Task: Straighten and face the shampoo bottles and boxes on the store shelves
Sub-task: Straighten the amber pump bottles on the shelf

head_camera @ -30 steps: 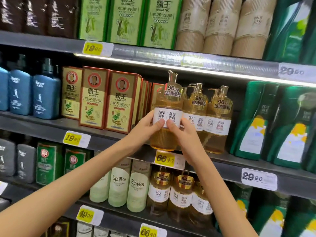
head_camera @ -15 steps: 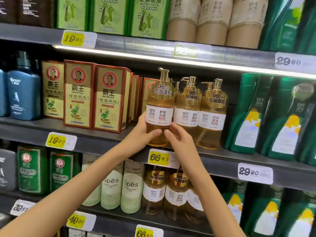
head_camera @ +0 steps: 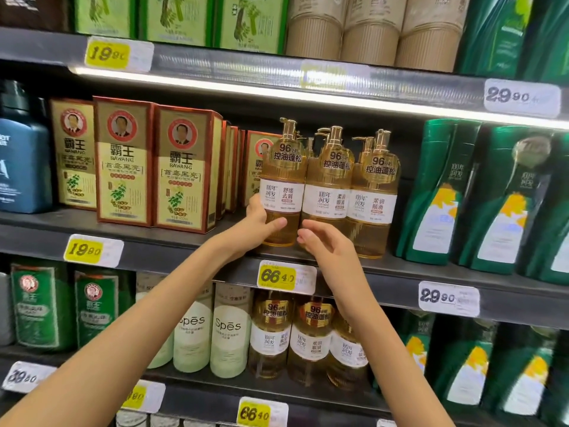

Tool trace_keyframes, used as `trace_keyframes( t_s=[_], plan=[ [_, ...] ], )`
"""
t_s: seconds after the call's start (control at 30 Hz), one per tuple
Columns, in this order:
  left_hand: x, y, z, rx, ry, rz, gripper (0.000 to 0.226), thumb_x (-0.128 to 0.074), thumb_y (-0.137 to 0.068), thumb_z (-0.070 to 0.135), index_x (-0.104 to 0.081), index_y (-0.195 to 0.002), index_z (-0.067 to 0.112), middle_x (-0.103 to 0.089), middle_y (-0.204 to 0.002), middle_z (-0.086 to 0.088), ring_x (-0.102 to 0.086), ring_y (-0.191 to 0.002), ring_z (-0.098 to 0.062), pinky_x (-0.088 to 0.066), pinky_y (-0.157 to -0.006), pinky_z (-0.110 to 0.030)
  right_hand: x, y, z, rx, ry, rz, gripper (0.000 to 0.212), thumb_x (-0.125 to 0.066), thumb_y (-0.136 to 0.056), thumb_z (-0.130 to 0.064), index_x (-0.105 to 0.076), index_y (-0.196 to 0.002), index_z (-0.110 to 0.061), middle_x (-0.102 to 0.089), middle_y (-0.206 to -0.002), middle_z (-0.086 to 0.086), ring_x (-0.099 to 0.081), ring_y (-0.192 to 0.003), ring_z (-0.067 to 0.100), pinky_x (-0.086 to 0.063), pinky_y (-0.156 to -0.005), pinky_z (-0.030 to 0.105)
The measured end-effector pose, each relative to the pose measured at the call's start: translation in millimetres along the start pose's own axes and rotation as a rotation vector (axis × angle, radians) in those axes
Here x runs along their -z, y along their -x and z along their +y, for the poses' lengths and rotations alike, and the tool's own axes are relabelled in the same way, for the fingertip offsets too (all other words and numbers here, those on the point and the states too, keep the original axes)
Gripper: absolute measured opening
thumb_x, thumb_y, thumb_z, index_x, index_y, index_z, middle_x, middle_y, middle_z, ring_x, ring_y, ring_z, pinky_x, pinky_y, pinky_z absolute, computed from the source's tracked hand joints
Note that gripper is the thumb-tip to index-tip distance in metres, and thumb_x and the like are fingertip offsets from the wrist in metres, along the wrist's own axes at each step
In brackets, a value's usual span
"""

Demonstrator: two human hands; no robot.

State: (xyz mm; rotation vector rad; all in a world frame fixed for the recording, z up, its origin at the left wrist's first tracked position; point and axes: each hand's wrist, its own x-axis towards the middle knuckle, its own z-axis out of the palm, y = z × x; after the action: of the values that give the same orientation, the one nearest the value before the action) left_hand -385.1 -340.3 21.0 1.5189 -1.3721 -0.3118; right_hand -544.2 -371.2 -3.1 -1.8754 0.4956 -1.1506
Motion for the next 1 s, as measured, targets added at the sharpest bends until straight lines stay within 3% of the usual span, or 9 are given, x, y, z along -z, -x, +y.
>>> trace_keyframes(
  t_s=[0.23, 0.37, 0.47, 0.57, 0.67, 0.8, 0.9, 1.0],
  plan=[
    [3, -2, 2, 0.033, -0.051, -0.048, 0.065, -0.049, -0.096, 0.019, -0.008, -0.147, 0.017, -0.013, -0.150, -0.004, -0.009, -0.139, -0.015, -0.012, -0.116, -0.035, -3, -2, 0, 0.003, -0.053, 0.063, 0.023, -0.055, -0.094, -0.022, -0.059, -0.117, -0.021, -0.064, -0.115, -0.003, -0.060, -0.108, 0.009, -0.048, -0.097, 0.027],
    [3, -3, -1, 0.007, -0.059, -0.015, 0.065, -0.050, -0.095, 0.019, -0.012, -0.147, 0.016, -0.013, -0.151, -0.002, -0.011, -0.140, -0.016, -0.011, -0.115, -0.034, 2, -5, -4, 0.080, 0.016, 0.174, 0.025, -0.054, -0.095, -0.021, -0.058, -0.119, -0.016, -0.063, -0.110, -0.004, -0.058, -0.099, -0.001, -0.046, -0.081, 0.005],
    [2, -3, -4, -0.001, 0.054, 0.021, 0.057, -0.051, -0.094, 0.023, -0.025, -0.144, 0.014, -0.033, -0.147, -0.002, -0.030, -0.136, -0.018, -0.024, -0.114, -0.038, 13, -17, -16, 0.207, 0.170, 0.329, 0.028, -0.056, -0.094, -0.021, -0.055, -0.121, -0.014, -0.057, -0.107, -0.004, -0.055, -0.094, -0.002, -0.042, -0.077, 0.003],
    [0, -3, -6, 0.042, 0.167, 0.272, 0.052, -0.045, -0.096, 0.032, -0.034, -0.139, 0.005, -0.049, -0.136, -0.009, -0.046, -0.125, -0.020, -0.034, -0.099, -0.024, 26, -38, -35, 0.336, 0.361, 0.409, 0.039, -0.060, -0.091, -0.020, -0.050, -0.127, -0.010, -0.051, -0.113, -0.004, -0.050, -0.104, 0.006, -0.040, -0.083, 0.007],
    [1, -4, -10, 0.107, 0.120, 0.503, 0.054, -0.037, -0.099, 0.036, -0.032, -0.141, 0.003, -0.049, -0.137, -0.010, -0.043, -0.126, -0.021, -0.027, -0.089, -0.023, 30, -61, -48, 0.355, 0.516, 0.381, 0.052, -0.062, -0.090, -0.025, -0.043, -0.135, -0.006, -0.049, -0.128, 0.007, -0.046, -0.118, 0.014, -0.038, -0.099, 0.020],
    [2, -7, -13, 0.118, 0.146, 0.530, 0.049, -0.035, -0.099, 0.034, -0.039, -0.137, 0.004, -0.052, -0.132, -0.010, -0.046, -0.121, -0.021, -0.030, -0.089, -0.025, 26, -82, -53, 0.314, 0.672, 0.292, 0.064, -0.060, -0.091, -0.030, -0.031, -0.143, -0.005, -0.039, -0.144, 0.011, -0.036, -0.134, 0.021, -0.030, -0.109, 0.028],
    [1, -6, -13, 0.098, 0.141, 0.532, 0.045, -0.035, -0.100, 0.031, -0.042, -0.134, 0.003, -0.056, -0.128, -0.010, -0.049, -0.116, -0.019, -0.031, -0.087, -0.023, 23, -90, -53, 0.281, 0.778, 0.247, 0.068, -0.058, -0.092, -0.032, -0.026, -0.145, -0.003, -0.037, -0.147, 0.015, -0.032, -0.137, 0.026, -0.030, -0.108, 0.029],
    [1, -3, -12, 0.069, 0.121, 0.572, 0.042, -0.036, -0.100, 0.027, -0.044, -0.133, 0.003, -0.056, -0.126, -0.010, -0.047, -0.106, -0.012, -0.032, -0.085, -0.023, 21, -94, -56, 0.225, 0.838, 0.240, 0.070, -0.060, -0.091, -0.033, -0.028, -0.143, 0.002, -0.044, -0.137, 0.020, -0.042, -0.127, 0.029, -0.041, -0.096, 0.028]
  ],
)
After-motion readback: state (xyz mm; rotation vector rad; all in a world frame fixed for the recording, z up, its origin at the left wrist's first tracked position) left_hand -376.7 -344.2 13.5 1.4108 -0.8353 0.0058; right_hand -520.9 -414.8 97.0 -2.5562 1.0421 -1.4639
